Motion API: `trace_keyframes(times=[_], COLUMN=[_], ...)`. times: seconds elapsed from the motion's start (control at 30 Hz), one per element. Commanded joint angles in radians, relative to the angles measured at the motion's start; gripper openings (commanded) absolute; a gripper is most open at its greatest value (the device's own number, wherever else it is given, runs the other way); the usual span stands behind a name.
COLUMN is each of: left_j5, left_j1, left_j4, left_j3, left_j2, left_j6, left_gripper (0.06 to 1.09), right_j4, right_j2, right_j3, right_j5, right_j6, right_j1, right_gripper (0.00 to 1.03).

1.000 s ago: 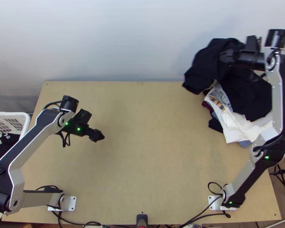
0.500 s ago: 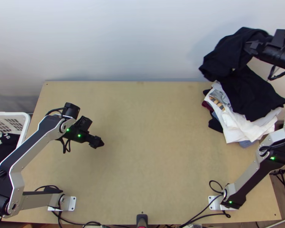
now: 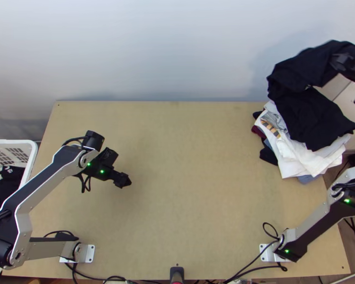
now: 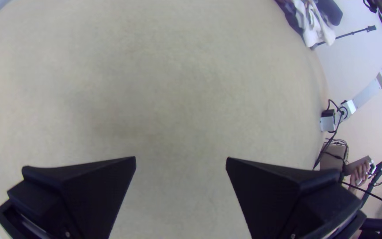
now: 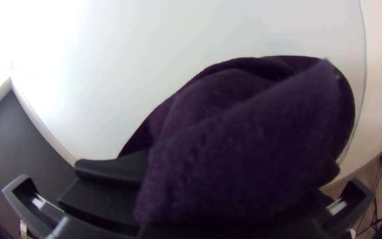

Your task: Fold the t-shirt

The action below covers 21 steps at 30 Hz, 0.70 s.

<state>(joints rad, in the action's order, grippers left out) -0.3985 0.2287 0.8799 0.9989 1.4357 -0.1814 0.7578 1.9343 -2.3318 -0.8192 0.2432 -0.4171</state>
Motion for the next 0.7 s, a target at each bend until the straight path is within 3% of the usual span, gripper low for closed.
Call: trace_keyframes(times=[0.0, 0.23, 0.43, 0.57, 0.67], left_j5=[0.012, 0.015, 0.015, 0.015, 0.015], left_j1=[0.027, 0.052, 0.066, 0.078, 0.086], left_j4=[-0.015, -0.027, -0.039, -0.044, -0.048], left_j3=[0.000, 0.012, 0.012, 0.009, 0.007], left_j2=[0.022, 0.054, 0.068, 0.072, 0.074], left_j6=[0.005, 0.007, 0.007, 0.007, 0.005], left_gripper=[1.05, 1.05, 1.05, 1.05, 1.05], right_j4=[-0.006, 0.048, 0.227, 0.387, 0.402], right_j2=[-0.006, -0.052, -0.057, -0.066, -0.066], right_j3=[0.121, 0.318, 0.442, 0.505, 0.560], right_j5=[-0.029, -0.109, -0.126, -0.126, -0.126], right_j6=[-0.030, -0.068, -0.220, -0.384, -0.418], right_j1=[-0.107, -0.209, -0.298, -0.335, -0.368], right_gripper=[0.03, 0.03, 0.03, 0.03, 0.07])
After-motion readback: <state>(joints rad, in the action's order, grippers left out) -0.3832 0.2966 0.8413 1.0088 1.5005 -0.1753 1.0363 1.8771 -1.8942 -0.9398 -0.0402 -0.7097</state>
